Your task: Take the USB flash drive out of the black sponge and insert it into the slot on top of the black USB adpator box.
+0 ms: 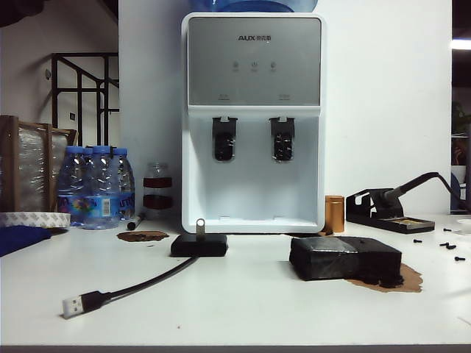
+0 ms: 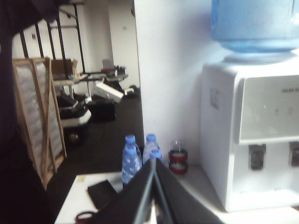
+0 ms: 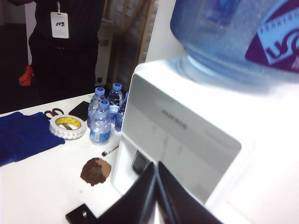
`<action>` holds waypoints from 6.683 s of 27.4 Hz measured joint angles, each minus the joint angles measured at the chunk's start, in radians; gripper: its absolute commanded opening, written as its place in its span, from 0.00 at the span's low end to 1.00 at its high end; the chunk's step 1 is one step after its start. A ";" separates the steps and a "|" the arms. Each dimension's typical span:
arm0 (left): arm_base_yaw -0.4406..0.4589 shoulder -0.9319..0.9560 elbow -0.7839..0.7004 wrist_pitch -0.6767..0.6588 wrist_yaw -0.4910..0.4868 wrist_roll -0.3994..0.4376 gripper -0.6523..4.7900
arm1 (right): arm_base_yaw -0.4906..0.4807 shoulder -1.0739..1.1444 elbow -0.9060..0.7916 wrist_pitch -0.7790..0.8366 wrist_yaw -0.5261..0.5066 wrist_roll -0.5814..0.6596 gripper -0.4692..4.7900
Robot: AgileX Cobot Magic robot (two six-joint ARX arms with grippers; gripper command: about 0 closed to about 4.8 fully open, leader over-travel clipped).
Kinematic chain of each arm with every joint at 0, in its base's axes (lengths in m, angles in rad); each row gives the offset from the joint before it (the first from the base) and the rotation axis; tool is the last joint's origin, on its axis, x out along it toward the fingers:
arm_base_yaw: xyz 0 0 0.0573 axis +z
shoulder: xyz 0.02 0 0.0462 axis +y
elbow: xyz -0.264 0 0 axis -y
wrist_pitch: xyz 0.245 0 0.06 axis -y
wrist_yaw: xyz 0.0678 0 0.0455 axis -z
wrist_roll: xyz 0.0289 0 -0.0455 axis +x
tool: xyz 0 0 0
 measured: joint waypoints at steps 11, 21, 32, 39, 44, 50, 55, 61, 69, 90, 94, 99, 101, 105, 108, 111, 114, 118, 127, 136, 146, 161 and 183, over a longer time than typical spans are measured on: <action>0.000 -0.003 0.000 -0.214 0.000 -0.111 0.11 | -0.099 -0.268 -0.356 0.157 0.001 0.103 0.09; 0.000 -0.004 -0.156 -0.167 -0.070 -0.052 0.11 | -0.105 -0.452 -0.579 0.181 0.070 0.132 0.09; -0.001 -0.003 -0.377 0.270 0.083 -0.109 0.11 | -0.105 -0.788 -0.912 0.200 0.175 0.229 0.09; -0.001 -0.003 -0.574 0.376 0.087 -0.091 0.11 | -0.106 -0.909 -1.148 0.431 0.337 0.328 0.09; -0.001 -0.004 -0.748 0.693 0.072 -0.073 0.11 | -0.106 -0.909 -1.278 0.588 0.365 0.468 0.09; -0.001 -0.017 -0.753 0.644 0.072 -0.071 0.11 | -0.106 -0.910 -1.369 0.700 0.496 0.474 0.09; -0.001 -0.195 -0.753 0.422 0.072 -0.058 0.11 | -0.106 -0.911 -1.458 0.732 0.562 0.472 0.09; -0.002 -0.243 -0.753 0.280 0.073 -0.031 0.11 | -0.106 -0.920 -1.472 0.757 0.565 0.452 0.09; -0.002 -0.243 -0.753 0.280 0.072 -0.029 0.11 | -0.106 -0.923 -1.473 0.753 0.565 0.446 0.09; -0.003 -0.243 -0.753 0.279 0.071 -0.027 0.11 | -0.106 -0.923 -1.472 0.752 0.565 0.446 0.09; 0.006 -0.243 -0.698 0.231 0.071 0.044 0.11 | -0.106 -0.923 -1.472 0.752 0.565 0.446 0.09; 0.012 -0.237 -0.480 0.150 0.179 0.157 0.11 | -0.106 -0.923 -1.473 0.752 0.565 0.446 0.09; 0.013 -0.222 -0.428 0.105 0.164 0.184 0.11 | -0.106 -0.923 -1.473 0.752 0.565 0.446 0.09; 0.013 -0.181 -0.243 -0.039 0.129 0.201 0.11 | -0.106 -0.923 -1.472 0.751 0.565 0.446 0.09; 0.013 -0.142 -0.154 -0.175 0.140 0.199 0.11 | -0.106 -0.923 -1.472 0.752 0.565 0.446 0.09; 0.013 -0.120 -0.135 -0.308 0.124 0.191 0.11 | -0.106 -0.923 -1.472 0.752 0.565 0.446 0.09; 0.013 -0.126 -0.130 -0.327 0.089 0.190 0.11 | -0.106 -0.923 -1.473 0.752 0.565 0.446 0.09; 0.012 -0.127 -0.188 -0.222 0.040 0.187 0.11 | -0.106 -0.923 -1.472 0.752 0.565 0.446 0.09; 0.012 -0.126 -0.586 0.300 -0.128 0.093 0.11 | -0.106 -0.923 -1.473 0.752 0.565 0.446 0.09; 0.012 -0.126 -0.753 0.503 -0.075 -0.011 0.11 | -0.106 -0.923 -1.472 0.752 0.565 0.446 0.09; -0.055 -0.126 -0.753 0.268 -0.040 -0.031 0.11 | -0.106 -0.923 -1.472 0.752 0.565 0.446 0.09; -0.081 -0.127 -0.753 0.270 -0.043 -0.030 0.11 | -0.106 -0.923 -1.473 0.752 0.565 0.446 0.09; -0.088 -0.127 -0.753 0.270 -0.048 -0.030 0.11 | -0.106 -0.923 -1.473 0.752 0.565 0.446 0.09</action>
